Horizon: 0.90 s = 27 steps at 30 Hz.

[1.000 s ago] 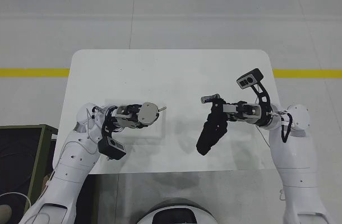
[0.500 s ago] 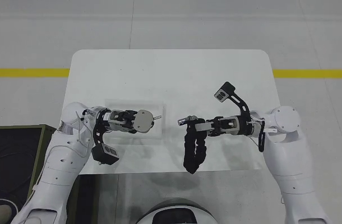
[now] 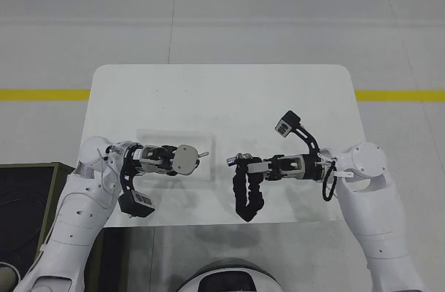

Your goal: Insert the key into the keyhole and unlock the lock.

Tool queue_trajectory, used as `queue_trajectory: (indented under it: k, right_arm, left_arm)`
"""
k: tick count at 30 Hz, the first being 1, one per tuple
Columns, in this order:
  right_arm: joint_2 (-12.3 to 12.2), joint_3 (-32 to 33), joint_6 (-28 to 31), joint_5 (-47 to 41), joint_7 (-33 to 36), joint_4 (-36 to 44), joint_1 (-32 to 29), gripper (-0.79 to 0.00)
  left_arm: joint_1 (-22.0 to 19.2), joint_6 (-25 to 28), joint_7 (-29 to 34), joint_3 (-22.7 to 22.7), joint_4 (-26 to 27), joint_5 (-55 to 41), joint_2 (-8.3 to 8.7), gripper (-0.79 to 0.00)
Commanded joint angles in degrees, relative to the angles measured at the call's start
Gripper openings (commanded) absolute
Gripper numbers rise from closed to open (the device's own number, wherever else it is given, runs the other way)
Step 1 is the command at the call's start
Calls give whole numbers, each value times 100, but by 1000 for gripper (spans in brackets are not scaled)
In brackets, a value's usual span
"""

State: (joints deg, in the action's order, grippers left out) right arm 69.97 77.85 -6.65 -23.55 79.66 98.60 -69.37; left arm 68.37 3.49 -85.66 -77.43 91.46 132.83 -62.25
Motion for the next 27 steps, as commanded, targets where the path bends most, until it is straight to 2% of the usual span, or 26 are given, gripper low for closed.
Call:
queue_trajectory:
  k: [1,5,10,27]
  right_arm:
    - [-10,-24,-176,-50,-26,20,119,-785]
    - [-26,-152,-301,5,-56,73,284,-785]
    - [-35,-334,-257,59,-71,15,429,-785]
    - [-90,-543,-4,64,-183,-30,468,-785]
  left_arm:
    - [74,7,-14,-54,102,235,27,-785]
    - [128,-162,-125,-46,209,562,51,-785]
    - [181,-240,39,-112,221,675,62,-785]
    - [158,-86,164,-86,177,751,76,-785]
